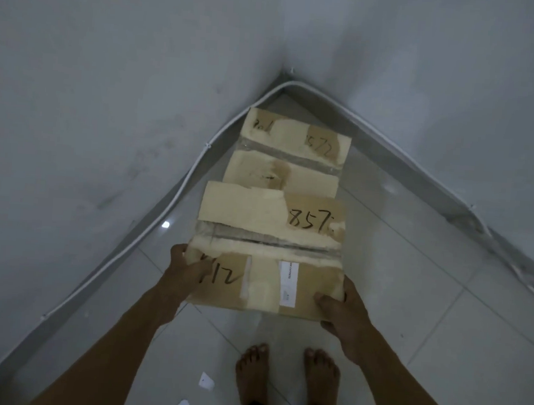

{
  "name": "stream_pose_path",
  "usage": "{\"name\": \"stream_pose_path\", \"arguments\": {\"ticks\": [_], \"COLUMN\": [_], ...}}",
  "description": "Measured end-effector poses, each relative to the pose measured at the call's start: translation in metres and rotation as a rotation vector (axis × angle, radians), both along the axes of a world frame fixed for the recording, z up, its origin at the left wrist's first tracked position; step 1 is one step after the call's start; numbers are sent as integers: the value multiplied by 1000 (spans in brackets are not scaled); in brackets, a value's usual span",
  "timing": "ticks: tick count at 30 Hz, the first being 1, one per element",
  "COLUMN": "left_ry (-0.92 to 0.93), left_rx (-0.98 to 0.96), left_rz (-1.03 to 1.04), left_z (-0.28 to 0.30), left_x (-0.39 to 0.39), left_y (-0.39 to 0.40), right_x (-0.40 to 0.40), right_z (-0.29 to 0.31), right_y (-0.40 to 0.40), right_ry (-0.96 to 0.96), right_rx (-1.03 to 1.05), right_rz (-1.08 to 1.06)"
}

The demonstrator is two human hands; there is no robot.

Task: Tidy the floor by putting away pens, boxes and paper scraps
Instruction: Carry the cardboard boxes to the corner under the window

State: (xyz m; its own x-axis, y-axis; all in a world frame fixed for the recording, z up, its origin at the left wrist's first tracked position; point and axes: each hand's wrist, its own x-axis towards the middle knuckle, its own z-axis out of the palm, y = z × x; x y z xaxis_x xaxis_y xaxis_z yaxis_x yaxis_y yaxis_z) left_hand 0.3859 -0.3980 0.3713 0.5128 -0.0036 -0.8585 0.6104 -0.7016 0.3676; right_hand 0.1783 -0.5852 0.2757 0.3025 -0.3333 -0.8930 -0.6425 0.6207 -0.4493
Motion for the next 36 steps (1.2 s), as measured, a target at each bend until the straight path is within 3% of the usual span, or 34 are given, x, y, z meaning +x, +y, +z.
{"name": "stream_pose_path", "arguments": {"ticks": [1, 5, 14, 21, 36], "left_ry": [-4, -47, -94, -301, -509], "left_rx": [-23, -94, -244, -459, -735], "left_rz": [7, 33, 15, -3, -27], "left_z": [-17, 39, 248, 383, 494], "left_x": [-13, -25, -99, -170, -284], "left_y": [-8, -10, -22, -24, 7], "right_x": [-1, -7, -72, -132, -252], "right_z": [16, 86, 293, 436, 561], "right_y": [-7, -29, -67, -77, -35], "right_ry": [-14, -68, -170, -292, -513], "right_rx": [-11, -59, -223, -340, -576], "right_rz": [3, 25, 113, 107, 0]}}
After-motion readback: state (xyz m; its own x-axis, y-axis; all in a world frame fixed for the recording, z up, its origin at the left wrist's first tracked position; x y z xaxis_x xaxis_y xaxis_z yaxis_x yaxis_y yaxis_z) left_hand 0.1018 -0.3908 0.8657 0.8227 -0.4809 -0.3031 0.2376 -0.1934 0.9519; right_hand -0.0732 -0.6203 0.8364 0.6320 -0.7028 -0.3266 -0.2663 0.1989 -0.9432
